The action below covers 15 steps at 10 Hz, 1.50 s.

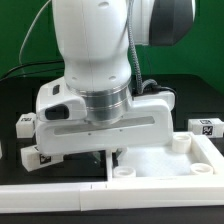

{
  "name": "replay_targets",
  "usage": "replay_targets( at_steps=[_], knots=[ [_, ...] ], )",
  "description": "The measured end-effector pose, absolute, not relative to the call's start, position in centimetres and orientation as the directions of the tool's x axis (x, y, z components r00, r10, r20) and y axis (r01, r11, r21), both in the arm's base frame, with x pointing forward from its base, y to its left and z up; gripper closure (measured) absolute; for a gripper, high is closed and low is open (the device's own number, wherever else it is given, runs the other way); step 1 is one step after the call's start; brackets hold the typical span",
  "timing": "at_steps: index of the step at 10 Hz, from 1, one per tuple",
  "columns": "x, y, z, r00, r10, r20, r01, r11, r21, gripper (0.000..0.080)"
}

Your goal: Assemble square table

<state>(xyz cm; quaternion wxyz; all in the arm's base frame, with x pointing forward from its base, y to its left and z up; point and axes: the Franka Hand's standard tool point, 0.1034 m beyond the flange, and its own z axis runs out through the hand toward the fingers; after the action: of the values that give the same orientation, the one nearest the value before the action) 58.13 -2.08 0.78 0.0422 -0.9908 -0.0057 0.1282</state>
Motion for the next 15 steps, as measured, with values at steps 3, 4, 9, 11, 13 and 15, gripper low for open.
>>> replay_targets(
  at_steps=[3, 4, 9, 11, 13, 15],
  knots=[
    [57.0, -0.9, 3.1, 0.943, -0.072, -0.326, -0.094, -0.994, -0.053, 0.0365],
    [56.7, 0.1, 4.6, 0.93, -0.111, -0.35, -0.134, -0.99, -0.041, 0.0206],
    [56.3, 1.4, 5.4, 0.899, -0.24, -0.367, -0.257, -0.966, 0.003, 0.0151],
    [54.7, 1.7, 6.8, 0.851, -0.369, -0.373, -0.381, -0.924, 0.043, 0.0151],
    [51.3, 3.5, 7.2, 0.726, -0.583, -0.365, -0.581, -0.804, 0.128, 0.0151],
    [51.9, 3.6, 6.8, 0.698, -0.622, -0.355, -0.615, -0.775, 0.146, 0.0151]
  ],
)
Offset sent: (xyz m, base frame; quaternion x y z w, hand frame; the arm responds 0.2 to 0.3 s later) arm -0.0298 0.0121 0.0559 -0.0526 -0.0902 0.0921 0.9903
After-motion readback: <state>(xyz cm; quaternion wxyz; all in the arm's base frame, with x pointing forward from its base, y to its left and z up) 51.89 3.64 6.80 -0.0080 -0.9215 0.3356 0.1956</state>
